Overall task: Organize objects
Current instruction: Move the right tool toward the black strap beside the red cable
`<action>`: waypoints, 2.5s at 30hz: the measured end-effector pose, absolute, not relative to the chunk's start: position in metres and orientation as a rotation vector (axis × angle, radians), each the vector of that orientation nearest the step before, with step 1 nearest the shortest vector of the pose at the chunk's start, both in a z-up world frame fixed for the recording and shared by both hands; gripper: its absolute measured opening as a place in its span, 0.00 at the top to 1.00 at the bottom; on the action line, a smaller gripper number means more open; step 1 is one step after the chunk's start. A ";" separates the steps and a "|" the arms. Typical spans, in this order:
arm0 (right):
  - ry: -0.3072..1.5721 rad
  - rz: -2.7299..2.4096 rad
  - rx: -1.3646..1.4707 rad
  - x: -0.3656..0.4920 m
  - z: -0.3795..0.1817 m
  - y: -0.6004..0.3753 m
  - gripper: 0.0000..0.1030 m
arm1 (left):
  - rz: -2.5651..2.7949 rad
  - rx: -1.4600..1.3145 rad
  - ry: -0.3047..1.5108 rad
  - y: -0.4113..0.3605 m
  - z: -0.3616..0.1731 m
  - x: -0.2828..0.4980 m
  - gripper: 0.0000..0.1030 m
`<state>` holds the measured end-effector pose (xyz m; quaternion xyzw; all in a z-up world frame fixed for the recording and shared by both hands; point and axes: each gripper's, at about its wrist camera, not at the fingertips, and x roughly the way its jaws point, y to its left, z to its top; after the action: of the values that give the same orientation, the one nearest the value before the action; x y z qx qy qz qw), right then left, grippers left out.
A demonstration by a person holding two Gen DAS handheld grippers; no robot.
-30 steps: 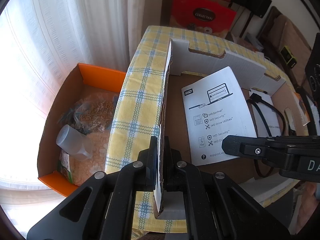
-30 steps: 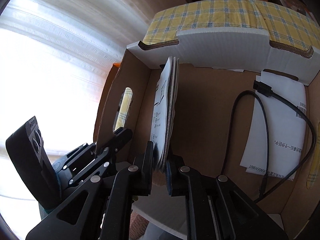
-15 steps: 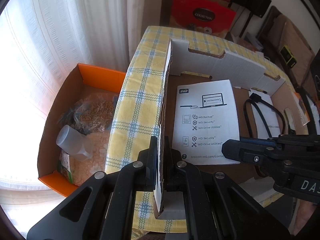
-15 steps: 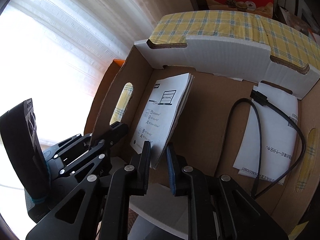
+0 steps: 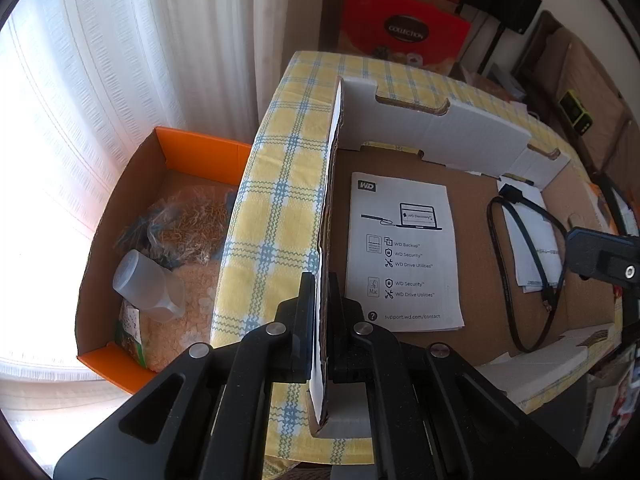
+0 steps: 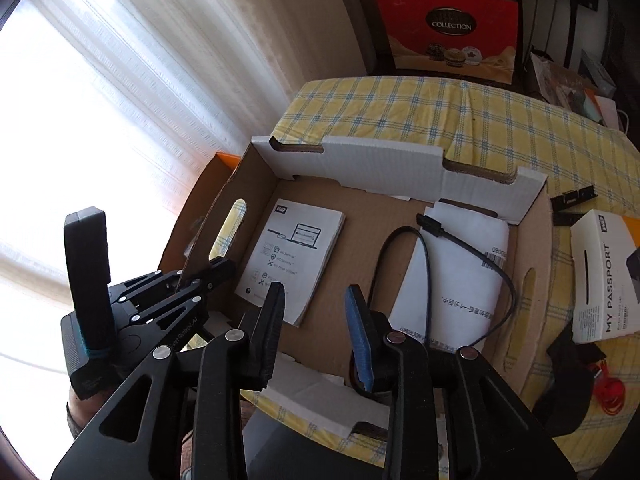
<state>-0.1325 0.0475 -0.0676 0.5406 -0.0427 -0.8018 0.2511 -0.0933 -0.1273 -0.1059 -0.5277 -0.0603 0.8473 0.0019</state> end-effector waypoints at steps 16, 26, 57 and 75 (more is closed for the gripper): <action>-0.398 -2.514 1.504 -0.129 -0.039 0.243 0.47 | 2.638 -1.675 -0.198 -0.130 -0.109 -0.094 0.96; -0.514 -2.649 1.552 -0.124 -0.053 0.328 0.43 | 2.641 -1.689 -0.182 -0.128 -0.110 -0.096 0.96; -0.276 -2.506 1.626 -0.096 -0.122 0.313 0.43 | 2.651 -1.701 -0.157 -0.127 -0.111 -0.096 0.96; -0.291 -2.546 1.500 -0.073 -0.085 0.297 0.46 | 2.654 -1.700 -0.156 -0.127 -0.112 -0.095 0.96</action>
<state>-0.0732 0.2966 -0.0853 0.5035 -0.0975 -0.8542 0.0861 -0.0953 -0.1274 -0.1118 -0.5388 -0.0493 0.8410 -0.0071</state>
